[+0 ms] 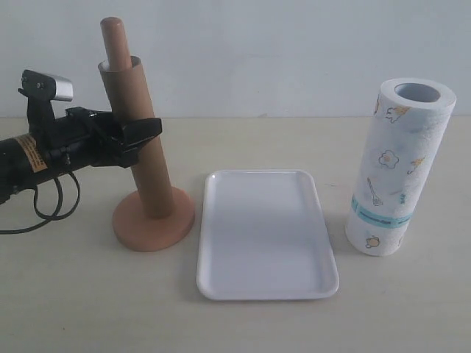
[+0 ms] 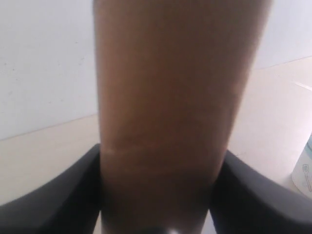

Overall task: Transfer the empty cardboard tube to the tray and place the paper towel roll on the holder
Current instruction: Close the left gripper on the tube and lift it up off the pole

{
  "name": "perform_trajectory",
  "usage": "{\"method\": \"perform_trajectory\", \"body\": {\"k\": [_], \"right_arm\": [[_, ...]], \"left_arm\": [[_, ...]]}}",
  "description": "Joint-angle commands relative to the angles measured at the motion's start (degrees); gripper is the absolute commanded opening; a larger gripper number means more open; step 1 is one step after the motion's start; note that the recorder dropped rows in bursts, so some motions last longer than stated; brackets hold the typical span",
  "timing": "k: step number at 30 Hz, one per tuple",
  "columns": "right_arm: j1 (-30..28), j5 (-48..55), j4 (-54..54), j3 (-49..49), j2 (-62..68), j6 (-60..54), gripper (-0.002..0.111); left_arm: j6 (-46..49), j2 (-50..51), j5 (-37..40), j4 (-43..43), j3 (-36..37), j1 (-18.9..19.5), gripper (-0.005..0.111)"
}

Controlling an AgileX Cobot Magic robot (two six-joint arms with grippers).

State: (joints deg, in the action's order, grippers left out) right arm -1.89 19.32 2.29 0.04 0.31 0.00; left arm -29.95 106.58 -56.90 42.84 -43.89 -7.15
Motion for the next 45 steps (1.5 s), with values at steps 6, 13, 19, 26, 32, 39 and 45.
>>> {"method": "perform_trajectory", "body": {"k": [6, 13, 19, 26, 32, 39, 45], "right_arm": [[-0.27, -0.14, 0.19, -0.04, -0.31, 0.0, 0.0], [-0.27, -0.14, 0.19, -0.04, -0.31, 0.0, 0.0], [-0.27, -0.14, 0.19, -0.04, -0.31, 0.0, 0.0], [-0.27, -0.14, 0.19, -0.04, -0.31, 0.0, 0.0], [-0.27, -0.14, 0.19, -0.04, -0.31, 0.0, 0.0], [-0.27, -0.14, 0.19, -0.04, -0.31, 0.0, 0.0], [-0.27, -0.14, 0.19, -0.04, -0.31, 0.0, 0.0]], "left_arm": [[-0.64, 0.09, -0.98, 0.22, -0.23, -0.24, 0.004], [-2.21, -1.9, -4.07, 0.81, -0.36, -0.24, 0.004], [-2.21, -7.92, 2.56, 1.63, -0.36, -0.24, 0.004], [-7.3, -15.72, 8.03, 3.26, -0.36, -0.24, 0.004], [-9.79, -21.1, 10.09, 3.26, -0.84, -0.24, 0.004], [-20.77, -23.77, 10.73, 11.47, -6.11, -0.24, 0.004], [-33.62, -23.85, 13.65, 20.99, -13.5, -0.24, 0.004]]}}
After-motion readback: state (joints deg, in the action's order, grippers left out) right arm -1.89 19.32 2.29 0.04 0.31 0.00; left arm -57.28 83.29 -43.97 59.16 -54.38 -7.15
